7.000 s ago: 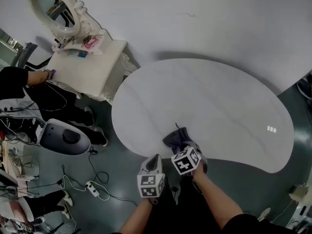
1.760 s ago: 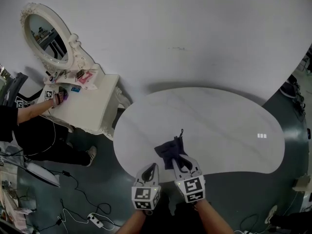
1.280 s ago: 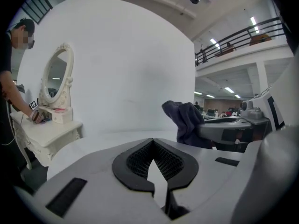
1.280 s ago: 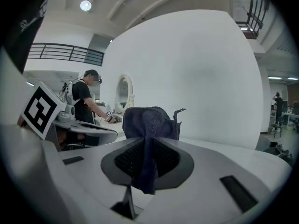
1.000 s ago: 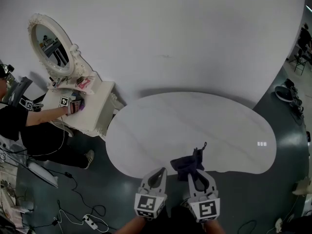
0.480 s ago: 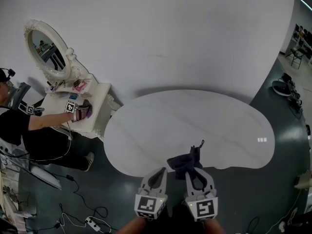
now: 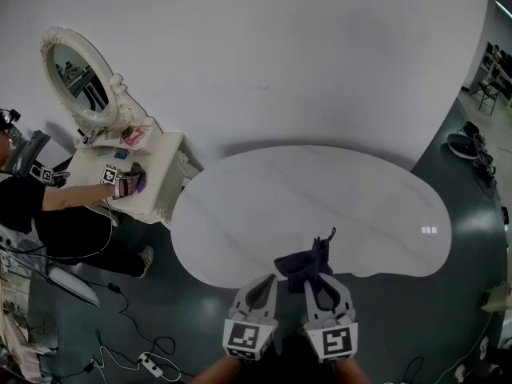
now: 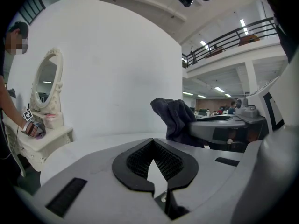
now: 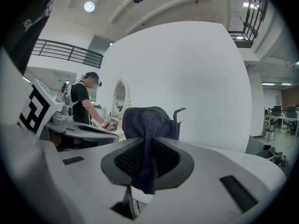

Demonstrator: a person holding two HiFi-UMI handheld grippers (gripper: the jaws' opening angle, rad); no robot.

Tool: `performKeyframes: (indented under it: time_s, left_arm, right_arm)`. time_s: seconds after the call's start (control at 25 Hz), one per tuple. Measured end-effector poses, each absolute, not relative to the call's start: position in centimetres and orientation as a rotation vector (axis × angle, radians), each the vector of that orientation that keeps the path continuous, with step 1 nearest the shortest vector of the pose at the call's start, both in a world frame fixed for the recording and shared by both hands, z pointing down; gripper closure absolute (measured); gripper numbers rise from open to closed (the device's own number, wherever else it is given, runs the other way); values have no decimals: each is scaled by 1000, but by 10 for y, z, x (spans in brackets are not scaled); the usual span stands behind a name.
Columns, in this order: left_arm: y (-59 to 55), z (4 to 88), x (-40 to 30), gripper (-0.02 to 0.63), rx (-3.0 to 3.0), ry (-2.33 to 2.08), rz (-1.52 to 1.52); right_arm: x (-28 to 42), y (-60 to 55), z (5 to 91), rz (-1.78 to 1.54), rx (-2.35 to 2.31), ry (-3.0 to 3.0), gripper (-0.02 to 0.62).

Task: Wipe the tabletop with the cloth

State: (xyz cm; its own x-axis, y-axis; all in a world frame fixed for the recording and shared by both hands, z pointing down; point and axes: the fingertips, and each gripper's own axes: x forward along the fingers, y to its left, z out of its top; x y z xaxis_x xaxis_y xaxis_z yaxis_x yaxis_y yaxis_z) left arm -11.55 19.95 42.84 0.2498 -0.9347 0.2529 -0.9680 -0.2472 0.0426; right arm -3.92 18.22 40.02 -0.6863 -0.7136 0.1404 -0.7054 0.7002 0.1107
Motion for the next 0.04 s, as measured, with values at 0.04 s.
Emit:
performKeyframes:
  time_s: [0.04]
  left_arm:
    - [199, 428, -116, 603, 2329, -1795, 260]
  right_arm:
    - [-39, 182, 400, -74, 1152, -2734, 554]
